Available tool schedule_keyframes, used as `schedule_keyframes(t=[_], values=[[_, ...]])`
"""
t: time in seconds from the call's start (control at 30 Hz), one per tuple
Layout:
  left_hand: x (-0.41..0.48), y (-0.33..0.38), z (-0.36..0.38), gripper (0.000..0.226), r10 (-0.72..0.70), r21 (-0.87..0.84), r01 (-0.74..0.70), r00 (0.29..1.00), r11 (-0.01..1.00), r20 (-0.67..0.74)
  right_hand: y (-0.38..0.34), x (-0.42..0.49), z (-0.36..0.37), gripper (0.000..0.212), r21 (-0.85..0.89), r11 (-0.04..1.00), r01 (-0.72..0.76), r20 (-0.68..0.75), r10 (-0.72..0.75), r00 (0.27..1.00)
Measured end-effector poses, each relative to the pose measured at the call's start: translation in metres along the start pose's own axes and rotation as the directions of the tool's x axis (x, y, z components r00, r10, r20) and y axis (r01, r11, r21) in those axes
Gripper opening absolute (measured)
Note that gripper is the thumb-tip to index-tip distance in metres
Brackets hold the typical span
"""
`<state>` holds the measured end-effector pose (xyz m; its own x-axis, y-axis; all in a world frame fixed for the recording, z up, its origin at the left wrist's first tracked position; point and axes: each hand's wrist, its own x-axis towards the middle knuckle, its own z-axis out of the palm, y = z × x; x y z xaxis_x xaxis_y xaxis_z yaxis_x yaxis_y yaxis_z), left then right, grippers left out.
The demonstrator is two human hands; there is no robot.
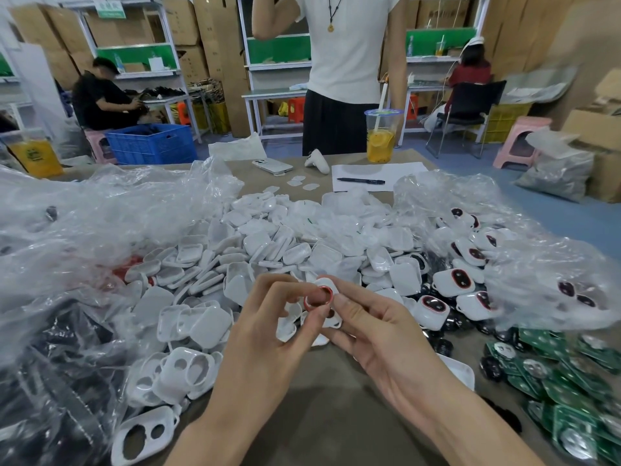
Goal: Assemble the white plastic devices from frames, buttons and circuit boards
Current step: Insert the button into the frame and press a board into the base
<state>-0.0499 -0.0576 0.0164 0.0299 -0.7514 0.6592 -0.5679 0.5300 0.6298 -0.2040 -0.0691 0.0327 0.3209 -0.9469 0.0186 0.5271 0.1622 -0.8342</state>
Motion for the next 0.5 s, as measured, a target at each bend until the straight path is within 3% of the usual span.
schedule_keyframes(t=[0.5], values=[[0.0004, -0.0005, -0.0012, 0.024, 0.012, -0.051, -0.012, 1.000, 0.999, -0.013, 0.0008, -0.0022, 0.0014, 0.028, -0.020, 1.000, 0.008, 0.013, -0.008, 1.000]])
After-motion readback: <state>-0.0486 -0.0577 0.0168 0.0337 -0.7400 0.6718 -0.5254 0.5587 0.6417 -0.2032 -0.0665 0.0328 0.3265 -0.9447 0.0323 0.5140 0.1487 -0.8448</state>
